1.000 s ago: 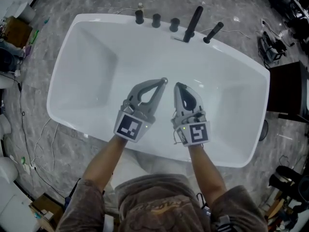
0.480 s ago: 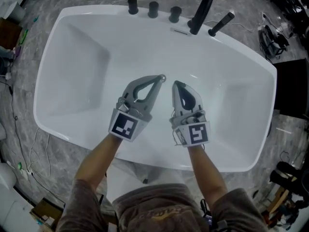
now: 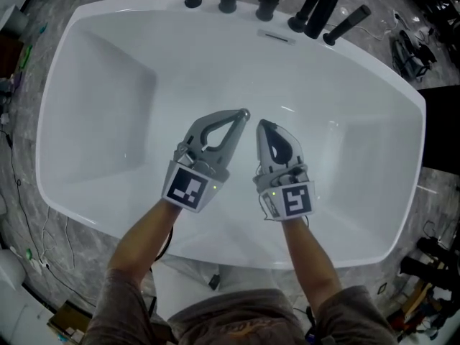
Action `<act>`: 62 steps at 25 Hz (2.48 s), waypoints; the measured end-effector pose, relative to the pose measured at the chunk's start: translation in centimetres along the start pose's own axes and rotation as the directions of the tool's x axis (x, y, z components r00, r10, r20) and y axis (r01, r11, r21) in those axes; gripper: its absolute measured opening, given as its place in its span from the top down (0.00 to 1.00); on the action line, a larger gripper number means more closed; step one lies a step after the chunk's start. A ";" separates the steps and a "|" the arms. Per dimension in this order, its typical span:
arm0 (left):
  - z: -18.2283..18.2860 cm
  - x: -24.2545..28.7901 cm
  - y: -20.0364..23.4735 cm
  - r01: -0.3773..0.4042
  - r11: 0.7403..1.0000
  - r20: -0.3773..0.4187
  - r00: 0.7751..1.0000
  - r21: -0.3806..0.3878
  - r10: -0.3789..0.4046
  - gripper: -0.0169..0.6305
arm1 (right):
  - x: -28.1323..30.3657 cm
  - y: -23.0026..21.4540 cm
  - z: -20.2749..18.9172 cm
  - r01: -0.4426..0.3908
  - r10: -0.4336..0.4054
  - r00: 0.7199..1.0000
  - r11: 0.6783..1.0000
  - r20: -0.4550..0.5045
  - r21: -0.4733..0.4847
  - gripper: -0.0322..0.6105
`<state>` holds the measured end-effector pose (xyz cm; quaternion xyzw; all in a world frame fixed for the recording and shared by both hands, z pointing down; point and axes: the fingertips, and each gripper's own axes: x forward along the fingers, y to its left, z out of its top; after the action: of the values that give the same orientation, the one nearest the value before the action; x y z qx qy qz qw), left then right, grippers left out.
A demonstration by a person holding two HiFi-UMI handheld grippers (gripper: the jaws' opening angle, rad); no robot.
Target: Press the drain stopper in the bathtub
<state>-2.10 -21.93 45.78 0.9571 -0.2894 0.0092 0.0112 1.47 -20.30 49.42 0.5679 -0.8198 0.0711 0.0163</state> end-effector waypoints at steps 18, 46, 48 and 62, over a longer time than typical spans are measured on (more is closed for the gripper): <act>-10.5 2.3 1.3 0.029 1.000 -0.008 1.000 -0.008 -0.029 0.97 | 3.0 -2.0 -9.3 -0.023 0.023 1.000 1.000 0.017 0.010 0.95; -23.0 3.4 2.8 0.029 0.999 0.003 1.000 -0.026 -0.028 0.97 | 6.3 -3.9 -21.8 0.006 -0.006 1.000 1.000 -0.019 0.014 0.95; -23.5 3.5 2.8 0.027 0.999 0.001 1.000 -0.025 -0.027 0.97 | 6.5 -4.2 -22.5 0.011 -0.010 1.000 1.000 -0.029 0.012 0.95; -24.2 3.5 3.1 -0.022 0.999 0.023 0.999 -0.042 0.023 0.97 | 8.7 -6.1 -29.6 0.029 -0.028 0.986 1.000 -0.166 -0.001 0.95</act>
<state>-1.20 -25.81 70.07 0.9534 -0.3005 -0.0081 0.0278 2.44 -26.49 80.25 0.5717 -0.8074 0.1186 0.0852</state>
